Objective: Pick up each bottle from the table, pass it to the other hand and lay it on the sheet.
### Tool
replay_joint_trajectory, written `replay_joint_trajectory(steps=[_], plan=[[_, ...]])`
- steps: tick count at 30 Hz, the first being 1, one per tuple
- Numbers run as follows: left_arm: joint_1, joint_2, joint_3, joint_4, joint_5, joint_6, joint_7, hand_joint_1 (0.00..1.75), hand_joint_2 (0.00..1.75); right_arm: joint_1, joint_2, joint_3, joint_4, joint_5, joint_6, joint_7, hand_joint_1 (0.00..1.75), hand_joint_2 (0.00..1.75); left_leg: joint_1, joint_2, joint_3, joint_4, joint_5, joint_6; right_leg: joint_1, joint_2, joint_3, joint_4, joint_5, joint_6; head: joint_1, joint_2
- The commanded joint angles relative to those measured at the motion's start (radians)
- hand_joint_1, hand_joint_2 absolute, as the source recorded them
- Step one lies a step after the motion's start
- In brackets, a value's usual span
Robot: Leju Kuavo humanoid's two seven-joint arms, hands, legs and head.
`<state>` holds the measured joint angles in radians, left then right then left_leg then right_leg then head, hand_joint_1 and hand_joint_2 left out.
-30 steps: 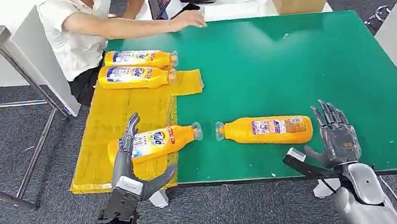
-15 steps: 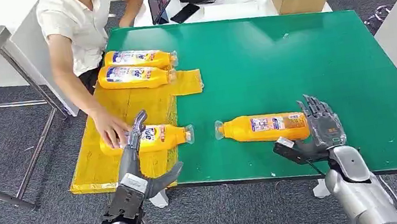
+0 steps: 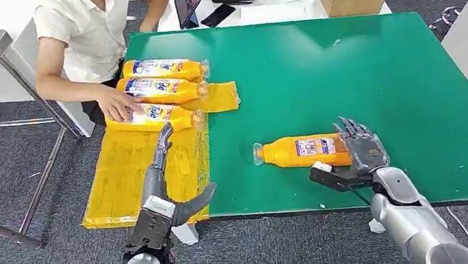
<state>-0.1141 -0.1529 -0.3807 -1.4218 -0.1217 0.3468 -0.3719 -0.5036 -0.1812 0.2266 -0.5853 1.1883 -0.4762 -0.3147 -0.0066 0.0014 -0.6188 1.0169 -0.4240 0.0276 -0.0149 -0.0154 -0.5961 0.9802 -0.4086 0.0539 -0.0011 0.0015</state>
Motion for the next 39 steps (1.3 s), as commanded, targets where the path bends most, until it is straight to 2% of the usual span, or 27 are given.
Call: replay_joint_trajectory(steps=[1, 4, 5, 6, 16, 17, 18, 19, 20, 22, 25, 29, 32, 36, 39], plan=[[-0.050, 0.009, -0.024, 0.084, 0.019, -0.013, 0.002, 0.00, 1.75, -0.058, 0.011, 0.050, 0.166, -0.029, 0.095, 0.000, 0.00, 1.75, 0.001, 0.000, 0.004, -0.001, 0.000, -0.002, 0.001, 0.000, 0.004, -0.001, -0.001, -0.002, 0.000, 0.000], [-0.051, 0.010, -0.023, 0.084, 0.021, -0.014, 0.002, 0.00, 1.75, -0.061, 0.010, 0.052, 0.168, -0.029, 0.101, -0.001, 0.00, 1.75, 0.001, 0.000, 0.006, -0.001, 0.000, -0.002, 0.001, 0.000, 0.006, -0.001, 0.000, -0.002, 0.000, 0.000], [-0.052, 0.011, -0.026, 0.084, 0.023, -0.017, 0.002, 0.00, 1.75, -0.065, 0.008, 0.056, 0.178, -0.037, 0.146, 0.005, 0.28, 1.75, 0.001, 0.000, 0.008, -0.002, -0.001, -0.002, 0.001, 0.001, 0.008, -0.002, -0.001, -0.002, 0.000, 0.000], [-0.054, 0.013, -0.031, 0.086, 0.026, -0.021, 0.003, 0.00, 1.75, -0.066, -0.001, 0.058, 0.184, -0.057, 0.202, 0.010, 1.75, 1.75, 0.001, 0.000, 0.008, -0.001, 0.000, -0.002, 0.001, 0.001, 0.007, -0.001, 0.000, -0.002, 0.000, 0.000], [-0.049, 0.018, -0.036, 0.085, 0.042, -0.035, 0.012, 0.00, 1.75, -0.055, -0.005, 0.053, 0.181, -0.094, 0.195, 0.019, 1.75, 1.75, 0.002, -0.002, 0.011, -0.002, 0.000, -0.002, 0.002, -0.001, 0.011, -0.003, 0.000, -0.002, 0.000, 0.000], [-0.050, 0.016, -0.035, 0.089, 0.062, -0.052, 0.021, 0.00, 1.75, -0.045, 0.005, 0.017, 0.166, -0.159, 0.218, -0.024, 1.75, 1.75, 0.002, -0.002, 0.012, -0.002, -0.001, -0.002, 0.001, -0.001, 0.011, -0.003, -0.001, -0.002, 0.000, 0.000], [-0.052, 0.016, -0.034, 0.095, 0.083, -0.067, 0.027, 0.00, 1.75, -0.026, 0.030, -0.066, 0.145, -0.291, 0.290, -0.114, 1.75, 1.75, 0.001, -0.001, 0.011, -0.001, 0.000, -0.002, 0.001, 0.000, 0.010, -0.002, 0.000, -0.002, 0.000, 0.000], [-0.051, 0.016, -0.034, 0.105, 0.119, -0.091, 0.025, 0.00, 1.75, 0.001, 0.071, -0.183, 0.119, -0.480, 0.425, -0.214, 1.75, 1.75, 0.002, -0.002, 0.012, -0.003, 0.000, -0.002, 0.002, -0.001, 0.012, -0.003, -0.001, -0.003, 0.000, 0.000], [-0.049, 0.017, -0.034, 0.112, 0.138, -0.100, 0.024, 0.00, 1.75, 0.024, 0.086, -0.198, 0.090, -0.521, 0.443, -0.226, 1.75, 1.75, 0.002, -0.001, 0.011, -0.002, 0.000, -0.002, 0.002, -0.001, 0.011, -0.003, 0.000, -0.002, 0.000, 0.000], [-0.042, 0.021, -0.037, 0.115, 0.167, -0.118, 0.025, 0.00, 1.75, 0.050, 0.096, -0.168, 0.039, -0.525, 0.410, -0.230, 1.75, 1.75, 0.002, -0.002, 0.014, -0.004, 0.000, -0.003, 0.002, 0.000, 0.014, -0.005, 0.000, -0.003, 0.000, 0.000], [-0.045, 0.025, -0.044, 0.129, 0.216, -0.150, 0.034, 0.00, 1.75, 0.088, 0.127, -0.179, -0.074, -0.685, 0.540, -0.271, 1.75, 1.75, 0.003, 0.003, 0.012, -0.002, -0.001, -0.002, 0.003, 0.004, 0.011, -0.003, 0.000, -0.002, 0.001, 0.000], [-0.047, 0.018, -0.041, 0.142, 0.273, -0.170, 0.045, 0.00, 1.75, 0.116, 0.150, -0.142, -0.211, -0.788, 0.574, -0.279, 1.75, 1.75, 0.002, 0.004, 0.011, -0.001, -0.002, -0.003, 0.002, 0.005, 0.009, -0.001, 0.000, -0.003, 0.000, 0.000], [-0.036, 0.006, -0.041, 0.170, 0.346, -0.189, 0.081, 0.00, 1.75, 0.170, 0.187, -0.087, -0.402, -0.857, 0.582, -0.267, 1.75, 1.75, 0.002, 0.004, 0.009, -0.001, -0.001, -0.003, 0.002, 0.005, 0.007, 0.000, 0.000, -0.002, 0.000, 0.000], [-0.004, -0.011, -0.078, 0.171, 0.504, -0.249, 0.091, 0.00, 1.75, 0.257, 0.237, -0.002, -0.633, -0.979, 0.535, -0.266, 1.75, 1.75, 0.002, 0.005, 0.006, -0.001, -0.002, -0.003, 0.001, 0.006, 0.004, 0.001, -0.001, -0.002, 0.000, 0.000], [0.010, 0.008, -0.114, 0.121, 0.524, -0.244, 0.083, 0.00, 1.75, 0.291, 0.255, 0.010, -0.678, -1.033, 0.485, -0.236, 1.75, 1.75, 0.002, 0.004, 0.005, -0.001, -0.002, -0.003, 0.001, 0.005, 0.003, 0.001, -0.001, -0.002, 0.000, 0.000]])
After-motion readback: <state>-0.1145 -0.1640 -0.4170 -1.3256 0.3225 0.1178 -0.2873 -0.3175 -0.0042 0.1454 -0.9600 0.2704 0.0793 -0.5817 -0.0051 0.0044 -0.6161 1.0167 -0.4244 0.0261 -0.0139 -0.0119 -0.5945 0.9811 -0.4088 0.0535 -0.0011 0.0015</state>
